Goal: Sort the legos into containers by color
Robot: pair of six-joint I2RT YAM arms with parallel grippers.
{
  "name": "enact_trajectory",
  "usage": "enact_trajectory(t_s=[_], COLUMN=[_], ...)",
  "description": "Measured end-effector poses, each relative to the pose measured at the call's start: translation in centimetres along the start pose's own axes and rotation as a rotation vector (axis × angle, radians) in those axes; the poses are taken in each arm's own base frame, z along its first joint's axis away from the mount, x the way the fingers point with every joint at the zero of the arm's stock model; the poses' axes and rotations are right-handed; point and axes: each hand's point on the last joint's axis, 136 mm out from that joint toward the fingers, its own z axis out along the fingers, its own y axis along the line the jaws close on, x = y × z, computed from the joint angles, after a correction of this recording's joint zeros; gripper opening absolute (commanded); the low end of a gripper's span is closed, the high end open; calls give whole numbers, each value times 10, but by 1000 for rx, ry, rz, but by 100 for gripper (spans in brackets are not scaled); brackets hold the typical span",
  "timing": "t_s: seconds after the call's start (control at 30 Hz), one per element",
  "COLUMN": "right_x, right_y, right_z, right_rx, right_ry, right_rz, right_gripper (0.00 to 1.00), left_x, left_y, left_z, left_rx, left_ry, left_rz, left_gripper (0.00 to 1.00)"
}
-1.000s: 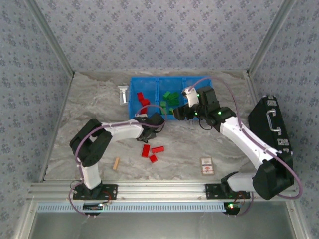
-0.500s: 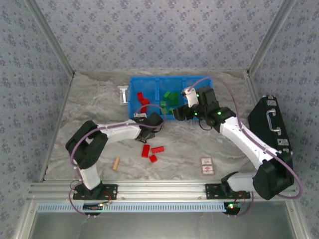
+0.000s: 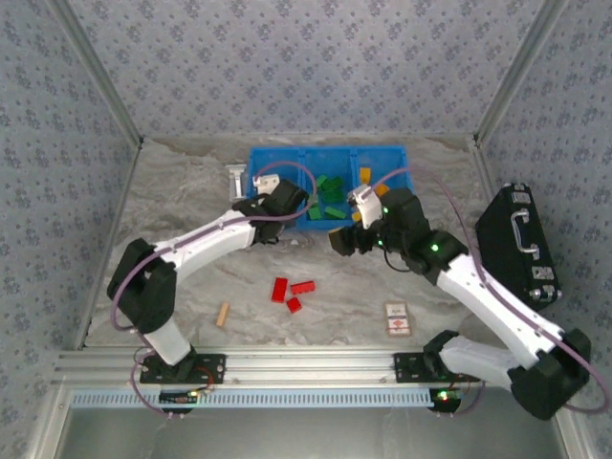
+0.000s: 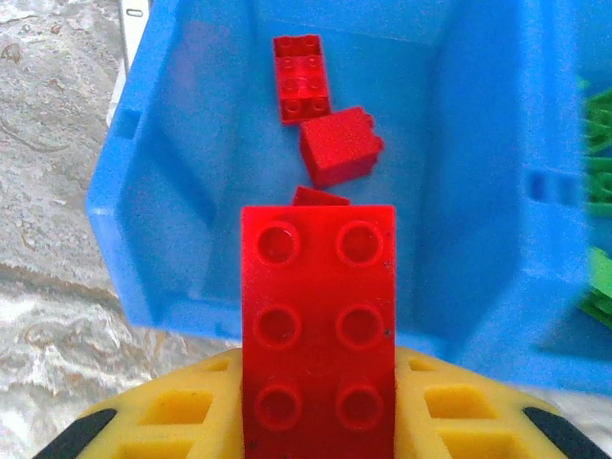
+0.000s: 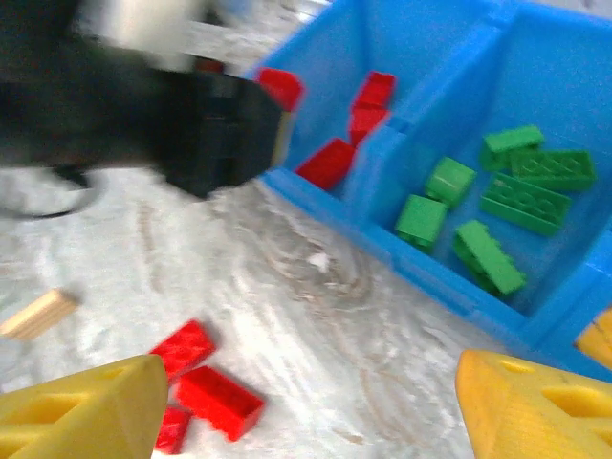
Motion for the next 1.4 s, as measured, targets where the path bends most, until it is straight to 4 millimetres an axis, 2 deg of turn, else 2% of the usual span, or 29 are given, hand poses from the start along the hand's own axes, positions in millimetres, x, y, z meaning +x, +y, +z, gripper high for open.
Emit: enact_trajectory(t_s=[0.07, 0.17, 0.27, 0.4, 0.5, 0.63, 0.73, 0.8, 0.9, 1.0, 1.07, 1.17, 1.3, 1.4], right_x=[3, 25, 46, 59, 71, 101, 115, 124, 133, 138, 139, 135, 124, 126], right_y=[17, 41, 56, 64, 71, 82, 90, 94, 98, 102, 103, 101, 98, 95], right_z=[-8, -11, -9, -5, 0, 12, 24, 36, 60, 78, 84, 87, 101, 115], right_rx=[-58, -144, -199, -223, -245, -289, -339, -371, -406, -421, -425, -422, -396, -363], right_ry=[-16, 17, 78, 123, 151, 226, 285, 339, 419, 462, 468, 458, 463, 494], right_rz=[-23, -60, -70, -67, -64, -71, -85, -85, -99, -132, -156, -190, -258, -326], right_gripper=[82, 82, 82, 82, 82, 82, 81, 78, 77, 76, 76, 75, 72, 71], left_x=[0, 1, 0, -8, -14, -16, -27, -41, -69, -100, -117, -128, -117, -101], left_y=[6, 11, 9, -3, -9, -14, -19, -20, -18, -5, 16, 55, 108, 140], left_z=[20, 45, 62, 69, 68, 65, 50, 29, -14, -65, -95, -125, -136, -138], left_rx=[-20, -37, -35, 3, 28, 63, 107, 143, 208, 278, 298, 285, 218, 168], left_ry=[15, 40, 53, 45, 35, 38, 22, -6, -75, -161, -220, -277, -281, -258], left_rz=[-1, 1, 8, 7, 8, 21, 41, 53, 53, 27, 3, -23, -58, -79], left_gripper=[27, 32, 43, 56, 60, 61, 63, 64, 66, 67, 69, 70, 70, 71])
